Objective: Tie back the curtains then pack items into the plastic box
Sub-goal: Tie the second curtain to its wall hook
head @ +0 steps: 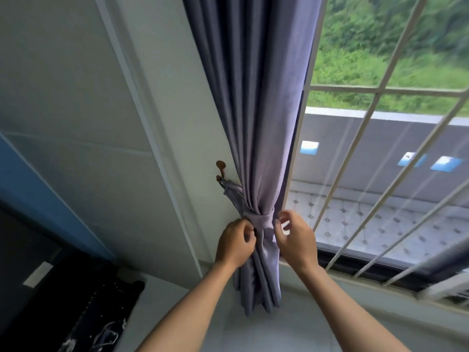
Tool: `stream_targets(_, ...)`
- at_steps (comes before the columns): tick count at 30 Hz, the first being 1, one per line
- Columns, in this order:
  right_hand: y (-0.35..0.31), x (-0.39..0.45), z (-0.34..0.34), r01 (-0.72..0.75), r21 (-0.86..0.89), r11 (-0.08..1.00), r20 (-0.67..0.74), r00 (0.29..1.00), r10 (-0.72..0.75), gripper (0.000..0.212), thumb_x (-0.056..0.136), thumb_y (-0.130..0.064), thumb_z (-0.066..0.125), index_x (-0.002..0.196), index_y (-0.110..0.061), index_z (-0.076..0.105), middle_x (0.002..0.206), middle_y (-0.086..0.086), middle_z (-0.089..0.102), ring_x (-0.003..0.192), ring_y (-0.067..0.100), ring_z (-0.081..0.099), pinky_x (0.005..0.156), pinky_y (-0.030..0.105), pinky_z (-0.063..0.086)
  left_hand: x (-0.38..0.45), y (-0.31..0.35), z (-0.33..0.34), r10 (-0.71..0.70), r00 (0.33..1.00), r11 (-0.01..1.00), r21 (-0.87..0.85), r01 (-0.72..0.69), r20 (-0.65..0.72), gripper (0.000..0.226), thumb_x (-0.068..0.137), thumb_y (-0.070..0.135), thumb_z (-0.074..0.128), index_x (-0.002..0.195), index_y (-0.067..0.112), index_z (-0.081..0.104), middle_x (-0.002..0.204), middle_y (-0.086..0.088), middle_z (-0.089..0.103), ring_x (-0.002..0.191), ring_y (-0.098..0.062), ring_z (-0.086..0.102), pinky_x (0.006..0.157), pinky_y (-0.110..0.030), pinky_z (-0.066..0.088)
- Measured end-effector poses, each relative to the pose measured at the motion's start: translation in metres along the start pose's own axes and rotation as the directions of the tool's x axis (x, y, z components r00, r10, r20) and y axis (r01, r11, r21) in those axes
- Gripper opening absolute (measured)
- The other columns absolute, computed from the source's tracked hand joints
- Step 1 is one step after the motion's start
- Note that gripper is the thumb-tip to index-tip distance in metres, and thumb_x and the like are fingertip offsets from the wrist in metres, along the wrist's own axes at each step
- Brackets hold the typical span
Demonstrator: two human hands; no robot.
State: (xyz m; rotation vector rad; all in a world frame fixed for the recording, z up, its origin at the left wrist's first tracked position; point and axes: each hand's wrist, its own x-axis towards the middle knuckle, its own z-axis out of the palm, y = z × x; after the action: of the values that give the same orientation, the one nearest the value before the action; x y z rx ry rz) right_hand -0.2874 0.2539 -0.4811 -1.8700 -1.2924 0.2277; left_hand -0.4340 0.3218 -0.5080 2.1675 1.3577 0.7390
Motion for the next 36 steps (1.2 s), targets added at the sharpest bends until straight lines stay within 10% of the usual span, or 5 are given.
stream_targets(5,-0.079,0.015,-0.015,0.272,-0.093,0.958,-0.144,0.948,-0.283,0.017,0.086,-0.034,0.064,0.094,-0.018,0.063,0.086,-0.008,0.063,0.074,0.012,0.056,0.058,0.026,0.047,0.02,0.011,-0.054,0.152,0.953,0.945,-0.242,-0.217,-0.261,0.005,0.092,0.021,0.058,0.095,0.017,0.057,0.095,0.006,0.057,0.085,-0.007,0.057,0.074,-0.021,0.048)
stream_targets(14,-0.094,0.018,-0.012,0.075,-0.273,0.959,-0.252,0.957,-0.147,0.013,0.092,-0.011,0.055,0.08,-0.011,0.05,0.075,0.004,0.056,0.064,0.027,0.051,0.048,0.035,0.041,0.052,0.03,-0.07,0.315,0.944,0.942,-0.085,-0.324,-0.099,0.026,0.093,0.038,0.054,0.093,0.012,0.06,0.092,-0.004,0.061,0.084,-0.019,0.057,0.067,-0.027,0.045)
stream_targets(21,-0.077,0.008,-0.017,-0.108,-0.223,0.969,-0.34,0.94,0.026,0.005,0.094,-0.011,0.054,0.096,-0.013,0.058,0.085,0.002,0.064,0.07,0.028,0.061,0.053,0.035,0.045,0.056,0.057,-0.05,0.32,0.947,0.941,-0.13,-0.314,0.032,0.026,0.09,0.03,0.059,0.072,0.011,0.054,0.074,-0.006,0.06,0.071,-0.018,0.054,0.064,-0.028,0.039)
stream_targets(26,-0.067,0.012,-0.014,-0.202,-0.209,0.957,-0.147,0.974,0.174,0.019,0.093,-0.035,0.053,0.099,-0.018,0.058,0.098,-0.004,0.063,0.088,0.02,0.061,0.068,0.034,0.049,0.059,0.049,-0.061,0.305,0.95,0.93,-0.234,-0.284,0.061,0.016,0.078,0.026,0.056,0.076,0.01,0.057,0.075,-0.004,0.066,0.069,-0.018,0.06,0.06,-0.031,0.047)
stream_targets(36,-0.075,0.02,0.013,-0.145,-0.312,0.939,-0.076,0.989,0.128,0.017,0.083,-0.039,0.056,0.087,-0.023,0.06,0.09,-0.009,0.061,0.082,0.015,0.057,0.063,0.029,0.046,0.064,0.018,-0.061,0.055,0.998,0.904,-0.426,-0.043,0.014,0.029,0.074,0.006,0.054,0.096,0.025,0.047,0.089,0.005,0.06,0.077,-0.011,0.061,0.063,-0.022,0.047)
